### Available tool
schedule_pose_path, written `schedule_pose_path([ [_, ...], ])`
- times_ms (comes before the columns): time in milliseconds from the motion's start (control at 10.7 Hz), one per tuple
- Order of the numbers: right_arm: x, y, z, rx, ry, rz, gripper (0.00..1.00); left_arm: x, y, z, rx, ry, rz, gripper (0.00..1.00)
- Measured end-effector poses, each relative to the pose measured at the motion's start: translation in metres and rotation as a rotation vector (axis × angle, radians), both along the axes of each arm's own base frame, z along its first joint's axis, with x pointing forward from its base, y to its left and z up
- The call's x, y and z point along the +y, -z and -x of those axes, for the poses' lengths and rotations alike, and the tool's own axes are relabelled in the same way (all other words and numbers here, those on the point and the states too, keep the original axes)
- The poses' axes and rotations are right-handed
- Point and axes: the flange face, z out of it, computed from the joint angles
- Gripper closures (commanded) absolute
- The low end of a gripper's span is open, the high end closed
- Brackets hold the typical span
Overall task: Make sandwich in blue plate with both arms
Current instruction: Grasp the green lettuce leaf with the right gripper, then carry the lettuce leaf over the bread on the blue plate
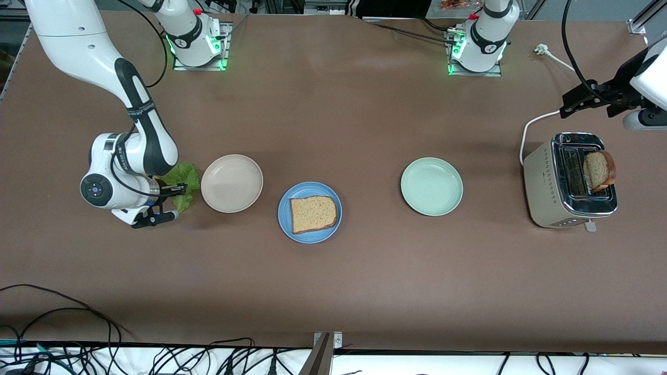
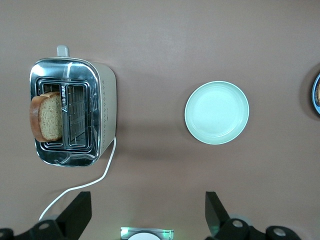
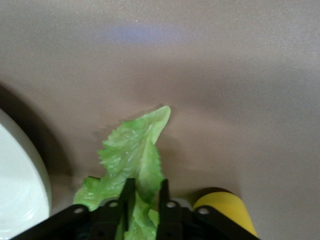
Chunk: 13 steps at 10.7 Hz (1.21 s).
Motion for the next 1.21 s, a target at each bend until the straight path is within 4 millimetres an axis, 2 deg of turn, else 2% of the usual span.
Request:
schedule_pose_path([
  [280, 0.001, -0.002, 0.0, 0.011, 0.002, -0.003, 1.0, 0.001, -0.001, 0.0, -0.001, -0.001, 0.0, 0.0],
  [467, 0.004, -0.016, -0.005, 0.029, -0.001, -0.005, 1.0, 0.004, -0.001, 0.0, -0.002, -0.008, 0.0, 0.0],
  [654, 0.007, -0.051, -0.014, 0.083, -0.005, -0.009, 1.0, 0.008, -0.001, -0.001, -0.002, -0.015, 0.0, 0.0],
  [934, 0.011, -0.123, -0.027, 0.158, -0.012, -0.014, 1.0, 0.006, 0.004, -0.003, 0.007, -0.012, 0.0, 0.0],
  [1121, 0.019, -0.155, -0.035, 0.153, -0.023, -0.021, 1.0, 0.003, 0.009, -0.006, 0.016, -0.007, -0.001, 0.0],
  [1214, 0.029, -0.167, -0.04, 0.131, -0.026, -0.026, 1.0, 0.004, 0.009, -0.006, 0.016, -0.007, -0.001, 0.0],
])
